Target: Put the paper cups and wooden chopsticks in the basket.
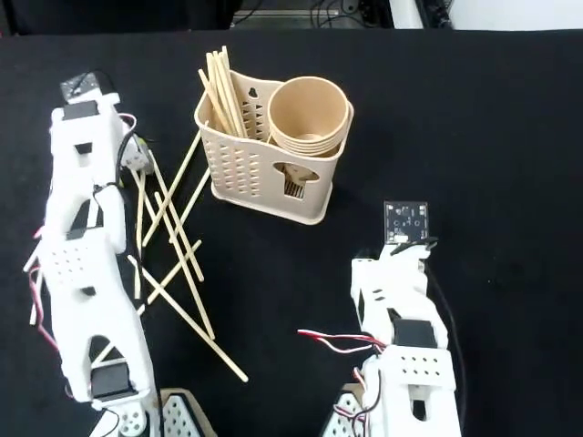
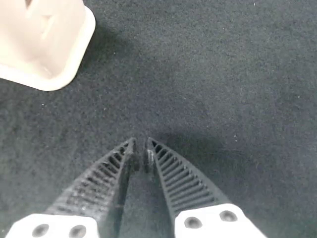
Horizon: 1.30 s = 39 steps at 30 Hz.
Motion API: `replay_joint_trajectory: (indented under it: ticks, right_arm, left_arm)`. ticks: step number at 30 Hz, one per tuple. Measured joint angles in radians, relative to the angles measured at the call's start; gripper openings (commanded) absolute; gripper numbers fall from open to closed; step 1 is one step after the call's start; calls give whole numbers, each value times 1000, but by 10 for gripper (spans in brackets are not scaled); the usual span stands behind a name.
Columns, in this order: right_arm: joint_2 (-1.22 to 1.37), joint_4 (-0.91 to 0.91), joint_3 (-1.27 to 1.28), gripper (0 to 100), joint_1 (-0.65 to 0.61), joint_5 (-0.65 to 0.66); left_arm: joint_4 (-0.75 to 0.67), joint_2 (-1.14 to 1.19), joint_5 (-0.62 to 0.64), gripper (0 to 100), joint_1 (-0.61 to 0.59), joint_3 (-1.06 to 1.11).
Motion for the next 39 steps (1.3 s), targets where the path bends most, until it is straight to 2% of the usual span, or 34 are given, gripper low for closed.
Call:
replay_joint_trajectory:
  ticks: [6, 13, 17, 25, 32, 35, 39]
  right_arm:
    - [0, 0, 0, 41, 0, 0]
    - [0, 0, 0, 41, 0, 0]
    - [0, 0, 0, 41, 0, 0]
    - [0, 0, 0, 42, 0, 0]
    - [0, 0, 0, 42, 0, 0]
    - [0, 0, 0, 42, 0, 0]
    - [0, 0, 0, 42, 0, 0]
  left_arm:
    - [186, 239, 2, 27, -3, -387]
    - [376, 451, 3, 28, -5, -815]
    - [399, 497, 3, 28, -9, -953]
    - [402, 465, -26, 28, -9, -964]
    - [408, 264, -34, 28, -6, -924]
    - [408, 92, -34, 29, 23, -756]
    - [408, -180, -72, 29, 95, -405]
